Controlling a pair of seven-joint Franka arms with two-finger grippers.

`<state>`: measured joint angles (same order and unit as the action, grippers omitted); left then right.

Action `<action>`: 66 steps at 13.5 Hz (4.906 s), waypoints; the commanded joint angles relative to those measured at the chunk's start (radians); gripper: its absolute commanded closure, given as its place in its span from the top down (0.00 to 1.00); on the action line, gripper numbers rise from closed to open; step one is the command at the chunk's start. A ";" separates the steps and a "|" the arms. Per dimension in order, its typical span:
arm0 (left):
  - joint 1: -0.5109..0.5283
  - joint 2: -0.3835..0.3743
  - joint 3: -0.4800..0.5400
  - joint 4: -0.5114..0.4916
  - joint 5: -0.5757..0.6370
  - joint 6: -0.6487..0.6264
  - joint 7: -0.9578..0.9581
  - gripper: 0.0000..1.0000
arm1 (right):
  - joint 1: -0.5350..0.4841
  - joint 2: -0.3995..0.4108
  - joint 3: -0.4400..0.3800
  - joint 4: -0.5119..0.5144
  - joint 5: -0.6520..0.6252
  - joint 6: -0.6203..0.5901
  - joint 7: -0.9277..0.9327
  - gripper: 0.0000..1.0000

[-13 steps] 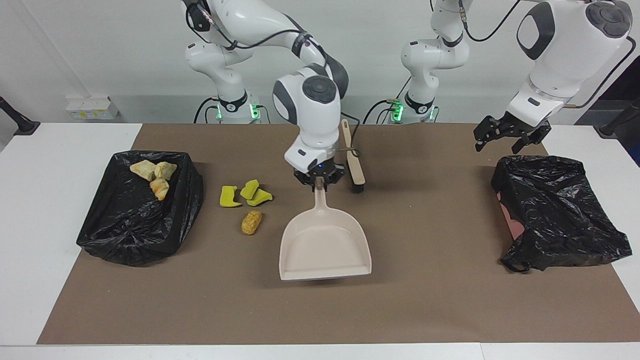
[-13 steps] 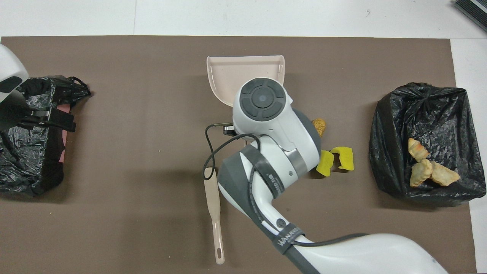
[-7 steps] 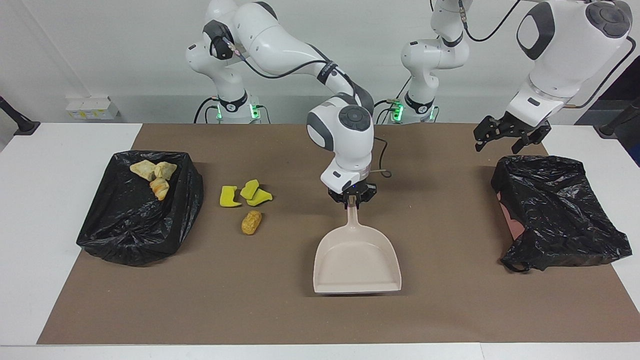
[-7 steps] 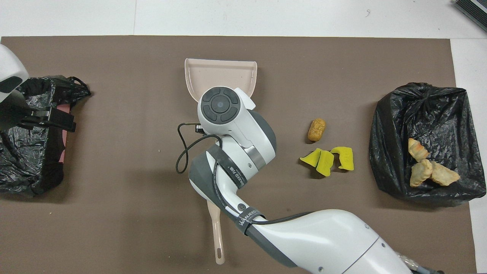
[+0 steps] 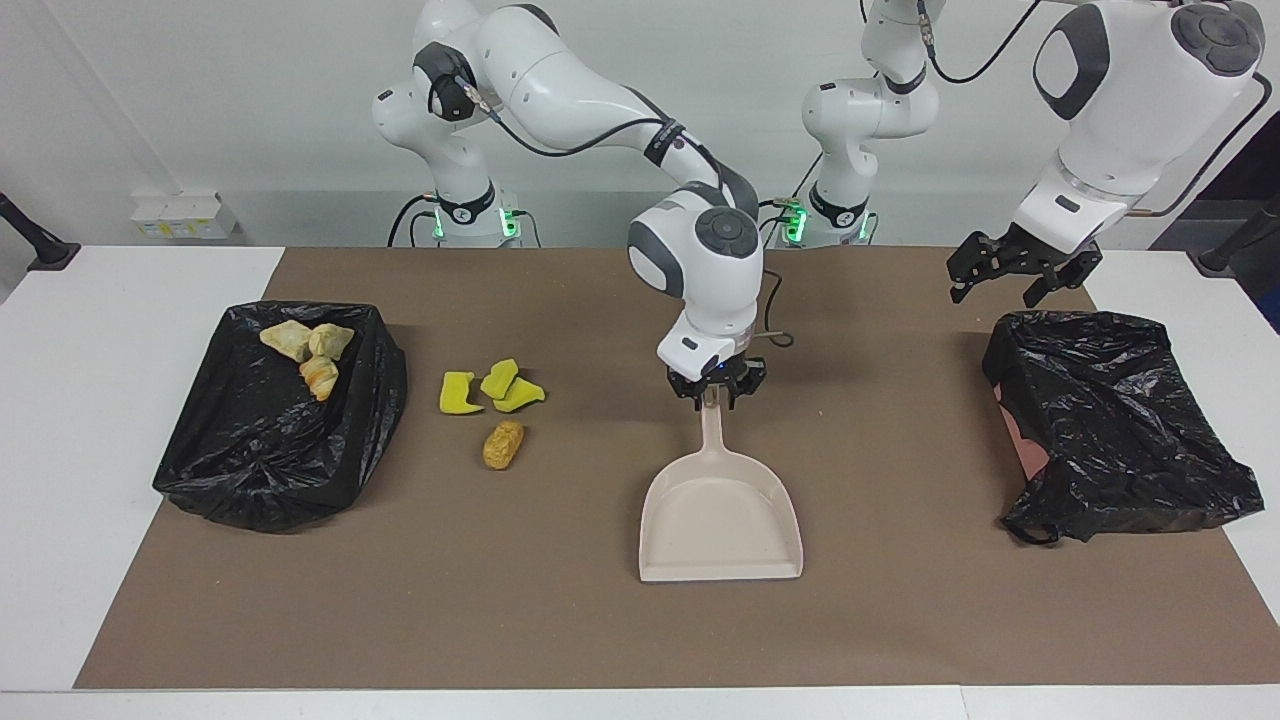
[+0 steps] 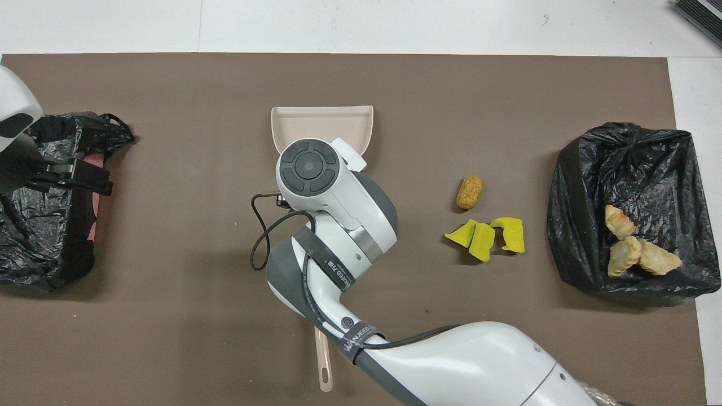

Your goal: Sweep and dump trash in bin

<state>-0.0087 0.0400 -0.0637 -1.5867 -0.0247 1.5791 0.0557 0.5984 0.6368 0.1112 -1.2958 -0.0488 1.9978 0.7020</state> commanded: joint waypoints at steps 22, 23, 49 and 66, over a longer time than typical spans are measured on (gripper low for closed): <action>-0.483 0.346 0.002 -0.142 0.021 0.676 -0.440 1.00 | 0.118 -0.514 0.122 -0.866 0.144 0.266 -0.021 0.72; -0.513 0.374 0.004 -0.136 0.049 0.680 -0.473 1.00 | 0.115 -0.513 0.122 -0.866 0.144 0.263 -0.022 0.58; -0.475 0.331 0.008 -0.116 0.088 0.575 -0.403 0.00 | -0.517 -0.770 0.114 -0.921 -0.157 -0.125 -0.398 0.00; -0.309 0.285 0.012 -0.094 0.091 0.415 0.757 0.00 | -0.437 -0.638 0.119 -0.879 0.007 -0.089 -0.425 0.00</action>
<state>-0.3181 0.3275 -0.0507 -1.6843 0.0477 2.0079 0.7273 0.1549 -0.0005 0.2282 -2.2115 -0.0718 1.9290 0.2490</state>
